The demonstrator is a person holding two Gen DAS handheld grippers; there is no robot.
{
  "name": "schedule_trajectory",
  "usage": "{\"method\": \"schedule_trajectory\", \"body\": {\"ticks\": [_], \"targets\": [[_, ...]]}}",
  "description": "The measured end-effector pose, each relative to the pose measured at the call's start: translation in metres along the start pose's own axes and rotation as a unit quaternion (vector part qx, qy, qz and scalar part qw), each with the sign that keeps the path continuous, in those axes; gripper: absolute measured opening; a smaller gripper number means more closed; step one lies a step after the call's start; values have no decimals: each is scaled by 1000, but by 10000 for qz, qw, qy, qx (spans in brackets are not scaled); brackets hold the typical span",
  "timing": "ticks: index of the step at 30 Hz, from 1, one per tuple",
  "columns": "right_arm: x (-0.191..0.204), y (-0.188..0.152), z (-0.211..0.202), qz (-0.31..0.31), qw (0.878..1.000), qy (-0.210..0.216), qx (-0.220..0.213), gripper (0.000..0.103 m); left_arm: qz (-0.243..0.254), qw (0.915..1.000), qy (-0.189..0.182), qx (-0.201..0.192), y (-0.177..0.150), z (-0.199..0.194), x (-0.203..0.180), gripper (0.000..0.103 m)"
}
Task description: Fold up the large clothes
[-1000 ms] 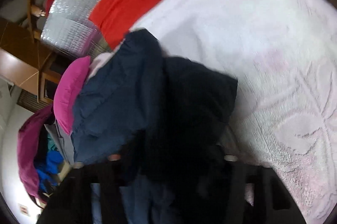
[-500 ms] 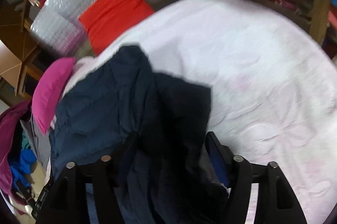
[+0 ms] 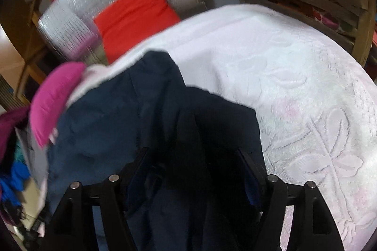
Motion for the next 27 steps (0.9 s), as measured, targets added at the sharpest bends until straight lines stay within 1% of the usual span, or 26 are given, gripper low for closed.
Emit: {"method": "schedule_trajectory", "body": {"ticks": [1,2,3,4,6,7,8,9,10,12,13,15,17,18,20,21,22,23,25,27], "targets": [[1,-2,3,-40,10000,-53,42,57,-2,10000,-2,4,0,0,0,84],[2,-3,5,-62,10000,-38,25,53,-8,10000,-11,11,0,0,0,84],[4,-3,0,-92,9999,-17,-68,42,-16,10000,-34,4,1,-1,0,84],[7,-1,-4,-128,9998,5,-176,39,-23,10000,-51,-13,1,-1,0,84],[9,-1,-10,-205,9991,91,-366,39,-24,10000,-36,-55,2,-3,0,84],[8,-1,-8,-257,9989,44,-378,39,9,10000,24,-29,1,0,0,84],[3,-2,1,-243,9994,-111,-242,39,35,10000,82,41,0,4,0,84],[-4,-4,12,-135,9998,-115,-6,41,31,9998,63,198,-2,11,0,85],[-9,-5,15,16,10000,-64,33,43,-7,9995,15,303,-3,15,0,85],[-10,-2,10,151,9999,-14,9,47,-186,9989,-88,425,-3,18,5,85],[-9,-1,5,211,9998,-21,-38,47,-237,9987,-110,446,-2,17,6,85],[-7,4,-10,260,9989,-50,-390,47,-288,9989,-78,373,1,11,9,85],[3,7,-26,32,9964,-36,-850,56,-277,9994,-45,207,4,4,10,85],[8,7,-32,-51,9949,46,-1009,57,-291,9995,-53,100,5,0,10,85],[16,8,-39,-115,9928,309,-1150,57,-343,9992,-85,-178,9,-10,11,85],[23,7,-40,-159,9922,477,-1142,57,-350,9989,-88,-305,10,-14,11,85],[27,6,-38,-199,9922,560,-1098,57,-346,9987,-80,-362,11,-16,11,85],[35,3,-34,-296,9927,685,-949,57,-339,9986,-65,-399,11,-16,11,85],[44,-1,-26,-451,9935,747,-734,52,-348,9987,-59,-356,11,-13,10,85],[55,-6,-17,-678,9933,744,-570,51,-309,9993,-75,-210,9,-4,8,85]]}}
Point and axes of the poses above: each gripper's, at about its wrist camera, not at the fingertips, and z roughly the way its jaws point, x to its left, y to its top, the point moved 2 cm from there along z, roughly the way its jaws point, and after that the axes turned 8 degrees about y, right-handed, at the moved point
